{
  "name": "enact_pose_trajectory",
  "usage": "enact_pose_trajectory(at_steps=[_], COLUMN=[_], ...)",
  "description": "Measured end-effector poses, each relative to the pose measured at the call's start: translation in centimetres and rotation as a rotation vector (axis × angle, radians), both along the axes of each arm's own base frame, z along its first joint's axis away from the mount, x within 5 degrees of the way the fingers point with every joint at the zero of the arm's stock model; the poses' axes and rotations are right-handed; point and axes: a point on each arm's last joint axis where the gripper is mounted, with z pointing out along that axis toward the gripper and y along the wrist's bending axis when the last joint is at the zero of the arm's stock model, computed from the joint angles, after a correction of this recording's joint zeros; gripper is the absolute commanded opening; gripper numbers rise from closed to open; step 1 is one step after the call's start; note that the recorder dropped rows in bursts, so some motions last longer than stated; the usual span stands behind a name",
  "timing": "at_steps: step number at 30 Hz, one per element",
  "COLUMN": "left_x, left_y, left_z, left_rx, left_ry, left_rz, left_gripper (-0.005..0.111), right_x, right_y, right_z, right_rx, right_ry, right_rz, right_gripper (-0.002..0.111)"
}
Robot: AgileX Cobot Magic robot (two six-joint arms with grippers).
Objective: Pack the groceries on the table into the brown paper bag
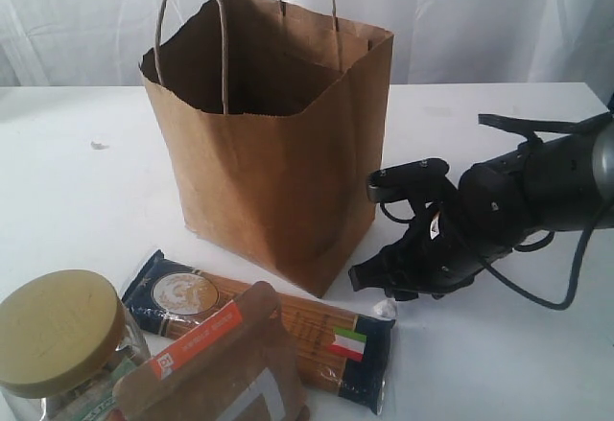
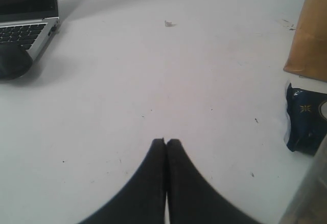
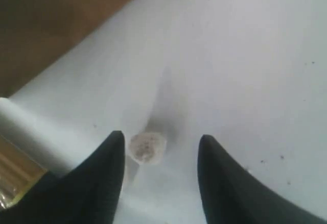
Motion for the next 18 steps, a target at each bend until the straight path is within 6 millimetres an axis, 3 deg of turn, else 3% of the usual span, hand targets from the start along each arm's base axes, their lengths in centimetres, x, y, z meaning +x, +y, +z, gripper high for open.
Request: enact_pose_trajectory(at_steps=[8, 15, 18], left_x=[0.0, 0.0, 0.0], left_y=[0.0, 0.0, 0.0], left_z=[0.0, 0.0, 0.0], left_rx=[0.000, 0.000, 0.000], left_ry=[0.000, 0.000, 0.000], left_rz=[0.000, 0.000, 0.000], left_gripper=[0.000, 0.000, 0.000], right_x=[0.0, 0.4, -0.1], right_y=[0.0, 0.3, 0.0], right_z=[-0.7, -0.1, 1.3], right_rx=[-0.006, -0.012, -0.021], right_ry=[0.024, 0.025, 0.022], right_rz=[-0.006, 0.009, 0.033], right_gripper=[0.000, 0.000, 0.000])
